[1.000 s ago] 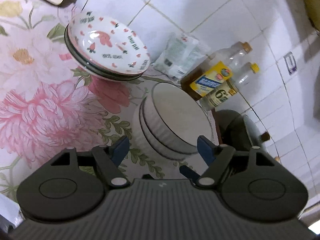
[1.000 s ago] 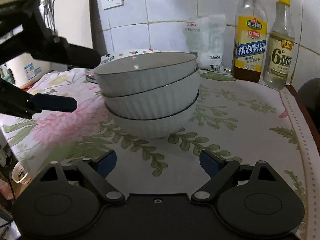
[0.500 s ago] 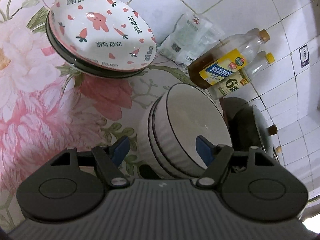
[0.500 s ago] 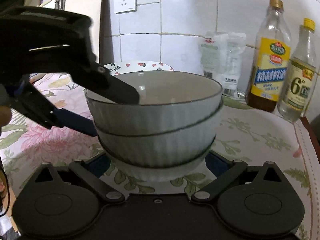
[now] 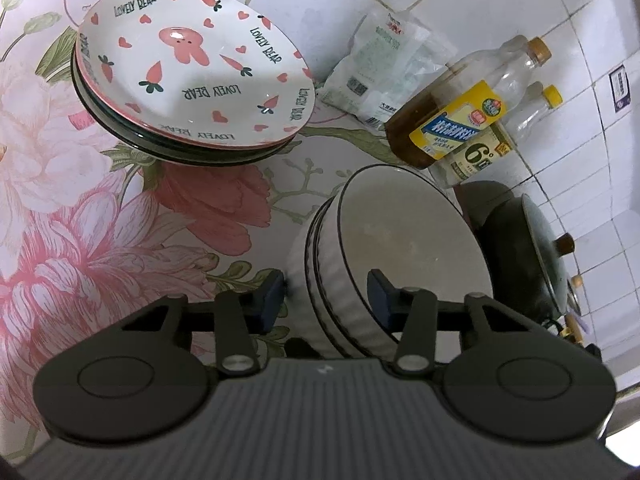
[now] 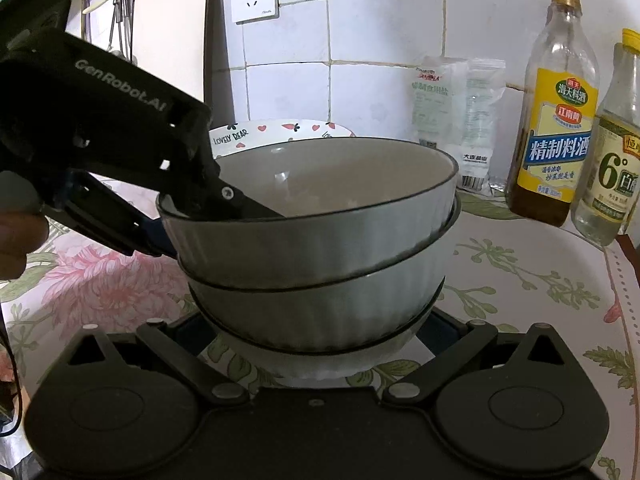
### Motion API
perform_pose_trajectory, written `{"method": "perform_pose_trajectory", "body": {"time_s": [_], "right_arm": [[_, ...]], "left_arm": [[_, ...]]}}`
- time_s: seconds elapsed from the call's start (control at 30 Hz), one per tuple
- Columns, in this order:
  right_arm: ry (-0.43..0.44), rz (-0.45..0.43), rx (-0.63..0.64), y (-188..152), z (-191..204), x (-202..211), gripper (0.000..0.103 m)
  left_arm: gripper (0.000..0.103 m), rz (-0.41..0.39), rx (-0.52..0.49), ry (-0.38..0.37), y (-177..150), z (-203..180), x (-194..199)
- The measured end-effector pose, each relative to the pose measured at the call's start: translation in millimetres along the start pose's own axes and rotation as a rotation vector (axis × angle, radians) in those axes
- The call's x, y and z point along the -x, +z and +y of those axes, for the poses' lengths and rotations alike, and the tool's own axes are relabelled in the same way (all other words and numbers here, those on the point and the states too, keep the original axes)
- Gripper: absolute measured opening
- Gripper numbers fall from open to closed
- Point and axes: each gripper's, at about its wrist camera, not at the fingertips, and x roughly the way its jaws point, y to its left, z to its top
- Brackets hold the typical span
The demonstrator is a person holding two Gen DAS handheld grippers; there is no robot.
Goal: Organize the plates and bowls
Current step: 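Carry the bowl stack onto the bunny plate stack and lower it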
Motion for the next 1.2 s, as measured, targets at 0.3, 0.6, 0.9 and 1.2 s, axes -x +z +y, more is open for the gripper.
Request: {"method": "perform_pose_trajectory", "body": {"time_s": [0.3,0.6,0.9,1.2], "right_arm": [[-0.019,-0.004,0.001,-1,4,1,0.103],[-0.029,-0.024,-0.003,-3,18,10,0.103],[-0.003,-0.069,0.002,-7,29,18,0.103],[0.000,-0.117,0.034,13,39,44,0.103]], "left_arm": [[0.043,0.052,-0.109,0.060,3,-13,-4],[0.043,0.037,-0.135,0.093,-6,-15,5],[0.043,0.010,-0.183,0.108,-14,-15,23],[0.043,-0.022,-0.210,0.093,-11,-30,60]]}}
